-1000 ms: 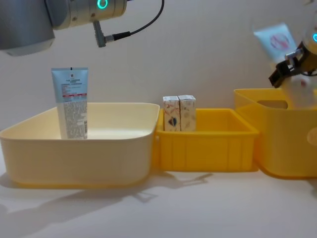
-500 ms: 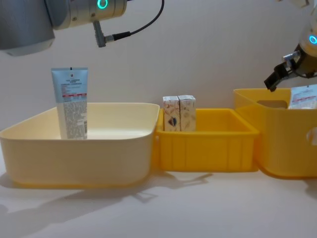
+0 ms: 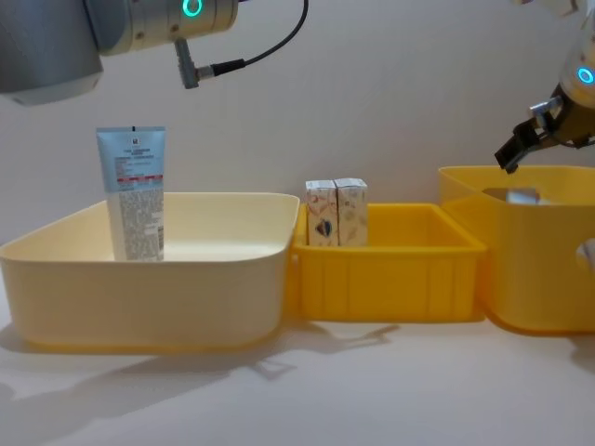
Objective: Bimanual collaborative sorting of washing and personal care products
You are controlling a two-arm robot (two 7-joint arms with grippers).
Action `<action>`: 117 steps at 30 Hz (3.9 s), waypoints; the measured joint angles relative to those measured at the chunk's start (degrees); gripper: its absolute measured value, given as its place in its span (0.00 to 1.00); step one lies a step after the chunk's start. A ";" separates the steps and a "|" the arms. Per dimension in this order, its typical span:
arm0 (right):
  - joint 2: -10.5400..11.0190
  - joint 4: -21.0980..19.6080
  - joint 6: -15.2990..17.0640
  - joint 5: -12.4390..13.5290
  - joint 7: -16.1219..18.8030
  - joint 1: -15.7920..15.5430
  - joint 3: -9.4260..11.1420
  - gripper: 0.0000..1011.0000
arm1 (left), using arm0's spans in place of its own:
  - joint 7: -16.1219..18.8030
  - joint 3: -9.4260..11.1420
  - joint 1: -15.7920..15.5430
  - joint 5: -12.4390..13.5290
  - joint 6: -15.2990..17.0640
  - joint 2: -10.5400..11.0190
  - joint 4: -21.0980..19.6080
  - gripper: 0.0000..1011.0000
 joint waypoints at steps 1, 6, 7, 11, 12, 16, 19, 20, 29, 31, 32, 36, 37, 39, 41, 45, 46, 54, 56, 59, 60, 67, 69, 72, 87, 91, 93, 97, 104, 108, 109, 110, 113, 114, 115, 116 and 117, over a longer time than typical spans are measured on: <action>0.00 0.02 0.00 0.00 -0.01 0.01 0.00 0.99 | 0.00 0.00 0.00 0.00 0.00 0.00 0.00 0.99; -0.03 0.11 0.03 -0.02 -0.04 0.04 0.00 0.99 | 0.00 0.00 0.00 0.00 0.00 0.00 0.00 0.99; -0.03 0.12 0.03 -0.02 -0.04 0.05 0.00 0.99 | 0.00 0.00 0.00 0.00 0.00 0.00 0.00 0.99; -0.06 0.16 0.04 -0.03 -0.04 0.06 0.00 0.99 | 0.00 0.00 0.00 0.00 0.00 0.00 0.00 0.99; -0.06 0.16 0.04 -0.03 -0.04 0.07 0.00 0.99 | 0.00 0.00 0.00 0.00 0.00 0.00 0.00 0.99; -0.08 0.19 0.04 -0.03 -0.04 0.09 0.00 0.99 | 0.00 0.00 0.00 0.00 0.00 0.00 0.00 0.99; -0.08 0.20 0.05 -0.03 -0.04 0.10 0.00 0.99 | 0.00 0.00 -0.01 0.00 0.00 0.00 0.00 0.99; -0.08 0.21 0.04 -0.03 -0.04 0.10 0.00 0.99 | 0.00 0.00 -0.01 0.00 0.00 0.00 0.00 0.99; -0.20 0.09 -0.50 -0.15 -0.08 0.09 -0.05 0.99 | 0.00 0.00 -0.01 0.00 0.00 0.00 0.00 0.99; -0.21 -0.34 -1.13 -0.27 -0.16 -0.20 -0.13 0.99 | 0.00 0.00 0.00 0.00 0.00 0.00 0.00 0.99; -0.21 -0.63 -1.37 -0.31 -0.19 -0.38 -0.17 0.99 | 0.00 0.00 0.00 0.00 0.00 0.00 0.00 0.99; -0.08 -2.25 -2.78 -0.51 -0.37 -1.41 -0.29 0.99 | 0.00 0.01 0.00 0.00 0.00 0.00 0.00 0.99; 0.06 -3.19 -3.50 -0.62 -0.49 -1.97 -0.32 0.99 | 0.00 0.00 0.00 0.00 0.00 0.00 0.00 0.99; 0.24 -4.18 -4.07 -0.69 -0.56 -2.61 -0.32 0.99 | 0.00 0.00 0.00 0.00 0.00 0.00 0.00 0.99; 0.57 -6.04 -4.94 -0.78 -0.60 -3.74 -0.29 0.99 | 0.00 0.00 0.00 0.00 0.00 0.01 0.00 0.99; 1.49 -10.55 -6.32 -0.83 -0.61 -6.59 0.04 0.99 | 0.00 0.01 0.00 0.00 0.00 0.00 0.01 0.99; 1.97 -12.56 -6.77 -0.83 -0.58 -7.90 0.28 0.99 | 0.00 0.00 -0.01 0.00 0.00 0.01 0.00 0.99; 5.49 -25.61 -8.38 -0.32 0.47 -16.88 2.99 0.99 | 0.00 0.00 0.00 0.00 0.00 -0.01 0.00 0.99; 6.53 -29.26 -8.48 0.17 0.98 -19.64 4.37 0.99 | 0.00 0.01 0.00 0.00 0.00 0.01 0.01 0.99; 7.48 -32.74 -8.49 0.91 1.63 -22.33 6.05 0.99 | -0.01 0.01 0.00 0.00 0.00 0.00 0.01 0.99; 8.11 -35.26 -8.42 1.51 2.09 -24.32 7.54 0.99 | -0.01 0.00 0.00 0.00 0.00 -0.01 0.01 0.99; 9.45 -42.47 -7.64 3.94 3.81 -30.11 12.99 0.99 | 0.00 0.00 0.00 0.00 0.00 -0.01 0.01 0.99; 9.73 -44.95 -7.07 5.19 4.66 -32.11 15.58 0.99 | 0.00 0.00 0.00 0.00 0.00 0.00 0.01 0.99; 9.81 -46.56 -6.54 6.34 5.35 -33.51 17.52 0.99 | 0.00 0.00 0.00 0.00 0.00 -0.01 0.00 0.99; 9.07 -53.09 -1.21 13.70 10.14 -38.00 31.44 0.99 | 0.00 0.00 0.00 0.00 0.00 0.00 0.01 0.99; 8.78 -53.68 0.55 15.50 11.27 -38.22 34.77 0.99 | 0.00 0.00 0.00 0.00 0.00 0.00 0.00 0.99; 8.56 -53.82 1.36 16.32 11.84 -38.20 36.28 0.99 | 0.00 0.00 0.00 0.00 0.00 0.00 0.00 0.99; 8.21 -53.99 2.13 17.38 12.69 -38.03 37.83 0.99 | 0.00 0.00 0.00 0.00 0.00 0.00 0.00 0.99; 8.65 -54.24 2.05 18.48 14.65 -38.06 37.82 0.99 | 0.00 0.00 0.00 0.00 0.00 0.00 0.00 0.99; 9.61 -54.39 1.77 19.27 16.47 -38.19 36.89 0.99 | 0.00 0.00 0.00 0.00 0.00 0.00 0.00 0.99; 9.74 -54.41 1.73 19.39 16.76 -38.20 36.77 0.99 | 0.00 0.00 0.00 0.00 0.00 0.00 0.00 0.99; 9.97 -54.44 1.67 19.53 17.08 -38.23 36.57 0.99 | 0.00 0.00 0.00 0.00 0.00 0.00 0.00 0.99; 10.79 -54.53 1.48 20.12 18.51 -38.26 35.83 0.99 | 0.00 0.00 0.00 0.00 0.00 0.00 0.00 0.99; 11.32 -54.56 1.42 20.40 19.18 -38.27 35.44 0.99 | 0.00 0.00 0.00 0.00 0.00 0.00 0.00 0.99; 11.56 -54.58 1.40 20.56 19.53 -38.27 35.16 0.99 | 0.00 0.00 0.00 0.00 0.00 0.00 0.00 0.99; 11.81 -54.59 1.39 20.70 19.86 -38.27 34.95 0.99 | 0.00 0.00 0.00 0.00 0.00 0.00 0.00 0.99; 12.30 -54.61 1.37 21.00 20.64 -38.27 34.56 0.99 | 0.00 0.00 0.00 0.00 0.00 0.00 0.00 0.99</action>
